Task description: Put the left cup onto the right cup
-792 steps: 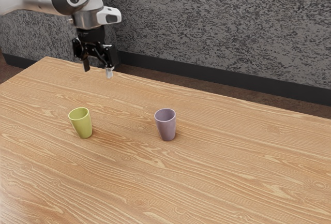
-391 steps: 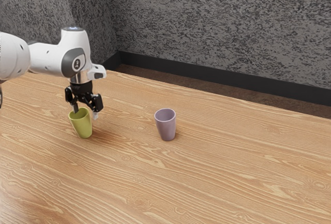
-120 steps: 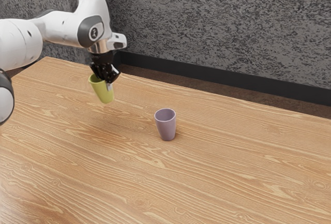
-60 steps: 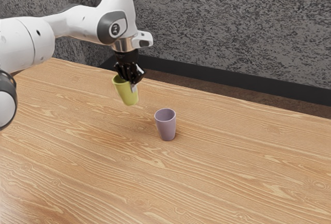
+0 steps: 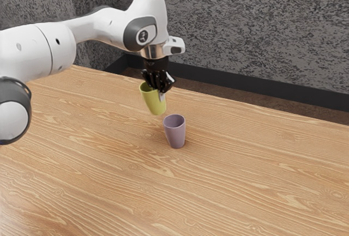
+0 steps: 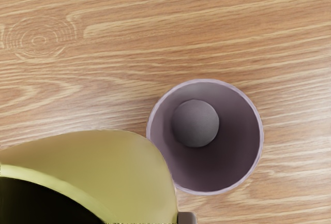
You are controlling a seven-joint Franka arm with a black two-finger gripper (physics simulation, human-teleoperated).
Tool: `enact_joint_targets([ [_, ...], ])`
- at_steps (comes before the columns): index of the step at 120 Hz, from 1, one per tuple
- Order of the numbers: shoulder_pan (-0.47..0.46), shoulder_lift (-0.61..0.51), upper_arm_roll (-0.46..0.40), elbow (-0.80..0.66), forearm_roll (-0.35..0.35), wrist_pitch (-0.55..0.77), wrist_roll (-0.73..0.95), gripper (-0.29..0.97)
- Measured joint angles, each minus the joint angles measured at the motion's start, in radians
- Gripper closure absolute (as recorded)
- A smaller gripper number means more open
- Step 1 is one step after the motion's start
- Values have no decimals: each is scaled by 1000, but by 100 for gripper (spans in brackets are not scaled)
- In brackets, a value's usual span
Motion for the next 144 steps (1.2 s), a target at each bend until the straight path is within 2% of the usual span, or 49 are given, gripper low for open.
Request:
enact_joint_targets([
  [48,-48,96,0,150,28,-25,-43,79],
  [111,-75,145,-2,226,41,-44,-74,79],
  [144,-74,146,-3,209,43,-63,-85,79],
])
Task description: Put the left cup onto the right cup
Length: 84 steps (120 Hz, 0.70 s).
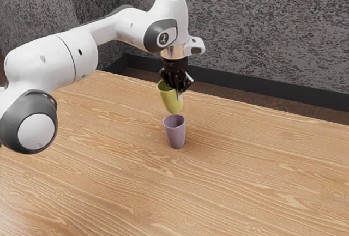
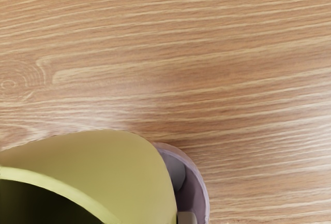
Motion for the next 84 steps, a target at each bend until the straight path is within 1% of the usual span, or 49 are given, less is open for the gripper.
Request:
enact_joint_targets([
  [34,-1,-7,0,-40,-3,-19,-18,79],
  [84,-7,-6,0,-58,-2,-19,-37,79],
])
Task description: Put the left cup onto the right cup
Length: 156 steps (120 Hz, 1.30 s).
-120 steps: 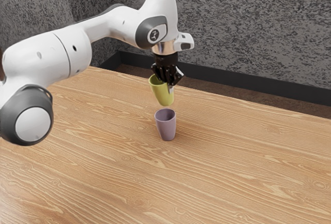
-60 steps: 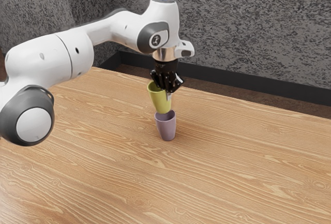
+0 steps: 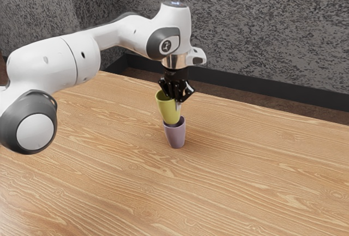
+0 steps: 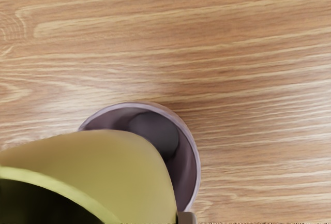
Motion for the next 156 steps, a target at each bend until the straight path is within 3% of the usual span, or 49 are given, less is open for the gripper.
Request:
enact_joint_targets([
  [49,2,6,0,-33,1,14,-12,78],
  [72,2,7,0,-64,-6,38,-14,37],
  [90,2,6,1,-68,-8,53,-14,18],
  [121,4,-7,4,-58,-7,63,-14,5],
  [156,6,-128,10,-66,11,55,-11,1],
])
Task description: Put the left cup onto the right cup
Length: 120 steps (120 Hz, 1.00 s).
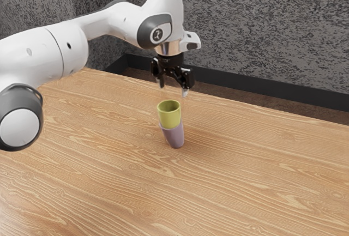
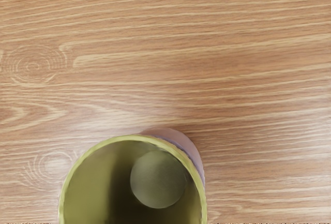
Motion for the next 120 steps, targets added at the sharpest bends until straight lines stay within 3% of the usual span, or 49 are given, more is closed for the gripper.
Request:
enact_joint_targets([
  [48,8,-352,13,-379,-17,-20,3,0],
  [73,12,-408,47,-454,-68,-33,28,0],
  [120,18,-428,58,-445,-124,-80,118,0],
])
